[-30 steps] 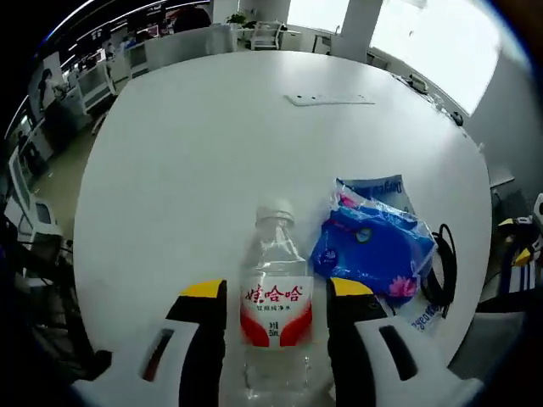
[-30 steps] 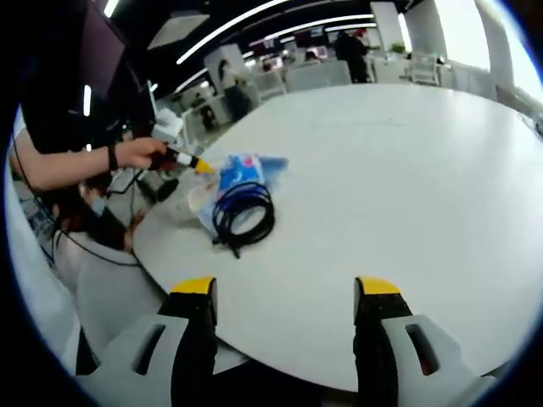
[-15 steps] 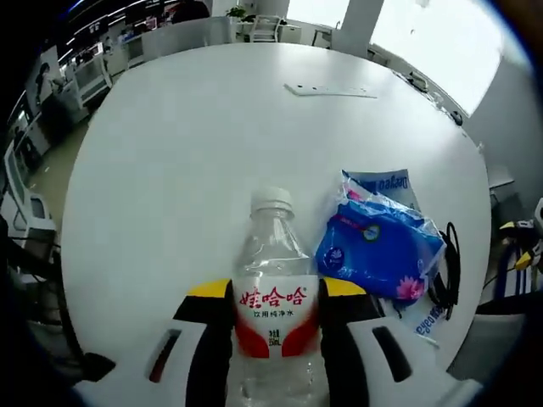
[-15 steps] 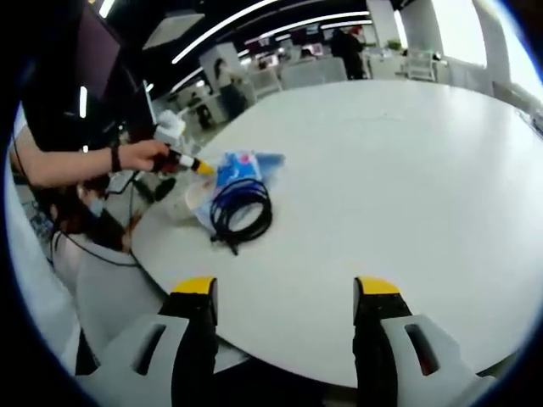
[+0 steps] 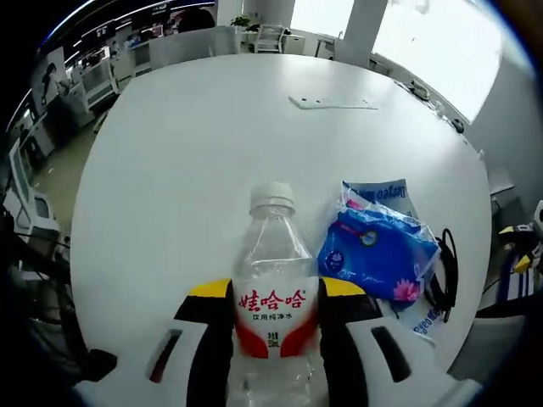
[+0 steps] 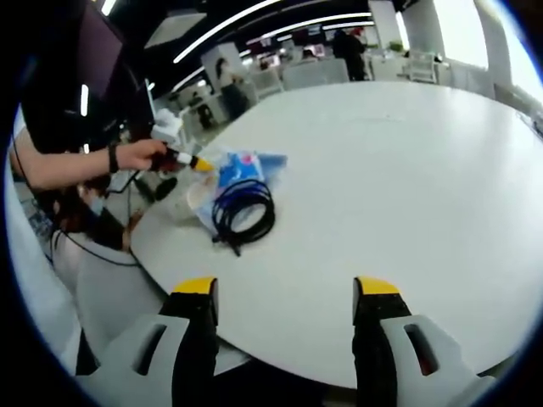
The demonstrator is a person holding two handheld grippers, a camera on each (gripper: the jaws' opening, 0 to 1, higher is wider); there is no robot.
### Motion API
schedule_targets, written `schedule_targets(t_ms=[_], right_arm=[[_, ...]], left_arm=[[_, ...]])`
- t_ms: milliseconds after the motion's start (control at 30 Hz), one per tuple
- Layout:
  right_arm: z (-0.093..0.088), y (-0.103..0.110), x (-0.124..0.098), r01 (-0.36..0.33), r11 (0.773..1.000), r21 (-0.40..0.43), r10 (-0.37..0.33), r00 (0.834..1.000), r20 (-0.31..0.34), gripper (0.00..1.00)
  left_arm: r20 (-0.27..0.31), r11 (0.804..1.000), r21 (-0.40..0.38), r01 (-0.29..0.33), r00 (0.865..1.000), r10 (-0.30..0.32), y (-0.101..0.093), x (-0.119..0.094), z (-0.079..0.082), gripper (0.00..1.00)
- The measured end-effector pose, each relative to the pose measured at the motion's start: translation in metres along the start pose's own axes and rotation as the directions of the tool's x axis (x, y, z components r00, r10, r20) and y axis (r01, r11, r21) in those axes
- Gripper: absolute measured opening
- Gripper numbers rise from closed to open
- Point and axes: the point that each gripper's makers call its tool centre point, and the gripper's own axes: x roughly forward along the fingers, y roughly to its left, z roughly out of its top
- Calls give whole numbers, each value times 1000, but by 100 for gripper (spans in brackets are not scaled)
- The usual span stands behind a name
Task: Arrange the tabletop items into an orderly group along one side of the table until the central work area is clear of visible clutter.
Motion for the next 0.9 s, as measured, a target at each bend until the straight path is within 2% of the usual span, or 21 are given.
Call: schedule_targets(t_ms=[533, 900], right_arm=[[1, 3, 0, -8, 1000, -6, 8, 1000, 8, 61], [3, 8, 3, -21, 1000, -16, 21, 1000, 17, 61]], left_arm=[[32, 1000, -3, -15, 999, 15, -2, -16, 2, 38], [84, 999, -7, -43, 996, 43, 0, -40, 0, 38]])
